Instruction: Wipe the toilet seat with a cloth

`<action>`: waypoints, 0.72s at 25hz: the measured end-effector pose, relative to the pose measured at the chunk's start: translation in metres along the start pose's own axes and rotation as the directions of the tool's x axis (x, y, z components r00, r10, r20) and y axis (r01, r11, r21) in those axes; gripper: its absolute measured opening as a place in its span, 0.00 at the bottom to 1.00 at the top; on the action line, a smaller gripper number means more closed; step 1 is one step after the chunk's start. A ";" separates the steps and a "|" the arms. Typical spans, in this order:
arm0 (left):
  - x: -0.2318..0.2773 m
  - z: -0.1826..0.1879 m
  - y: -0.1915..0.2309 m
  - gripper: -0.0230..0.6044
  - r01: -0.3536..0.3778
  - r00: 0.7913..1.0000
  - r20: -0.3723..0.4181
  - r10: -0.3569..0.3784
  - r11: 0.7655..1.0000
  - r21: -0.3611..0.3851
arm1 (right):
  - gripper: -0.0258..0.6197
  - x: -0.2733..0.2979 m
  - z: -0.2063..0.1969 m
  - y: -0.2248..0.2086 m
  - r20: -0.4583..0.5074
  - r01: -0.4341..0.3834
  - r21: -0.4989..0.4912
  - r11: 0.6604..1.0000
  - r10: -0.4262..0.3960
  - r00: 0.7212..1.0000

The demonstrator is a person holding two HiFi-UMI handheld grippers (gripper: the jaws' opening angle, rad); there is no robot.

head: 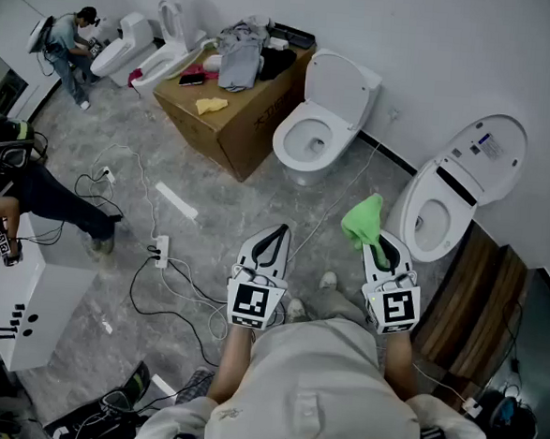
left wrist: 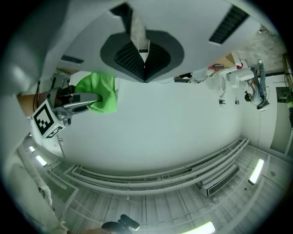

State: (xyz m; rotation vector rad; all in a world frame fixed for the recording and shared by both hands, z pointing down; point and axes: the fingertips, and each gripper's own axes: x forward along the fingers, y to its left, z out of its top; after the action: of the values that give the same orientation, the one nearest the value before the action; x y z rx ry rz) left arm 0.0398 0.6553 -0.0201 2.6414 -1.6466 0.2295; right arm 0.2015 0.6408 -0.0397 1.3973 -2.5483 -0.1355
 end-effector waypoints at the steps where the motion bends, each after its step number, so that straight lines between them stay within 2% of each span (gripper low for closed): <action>1: -0.001 0.001 -0.001 0.06 0.000 1.000 0.003 0.000 1.000 0.001 | 0.11 -0.001 -0.001 0.001 -0.002 0.000 0.002 1.000 0.000 1.000; 9: 0.005 0.000 0.011 0.06 -0.014 1.000 0.005 0.014 1.000 0.004 | 0.11 0.017 0.007 0.001 0.026 -0.002 0.000 1.000 0.002 1.000; 18: 0.060 0.003 0.035 0.06 -0.042 0.999 -0.012 0.042 0.999 0.022 | 0.11 0.078 -0.005 -0.034 0.048 -0.045 0.023 0.999 0.043 0.998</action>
State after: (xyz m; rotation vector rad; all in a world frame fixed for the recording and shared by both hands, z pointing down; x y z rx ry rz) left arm 0.0349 0.5857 -0.0171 2.6166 -1.7067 0.2658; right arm 0.1899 0.5571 -0.0294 1.3612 -2.6260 -0.1332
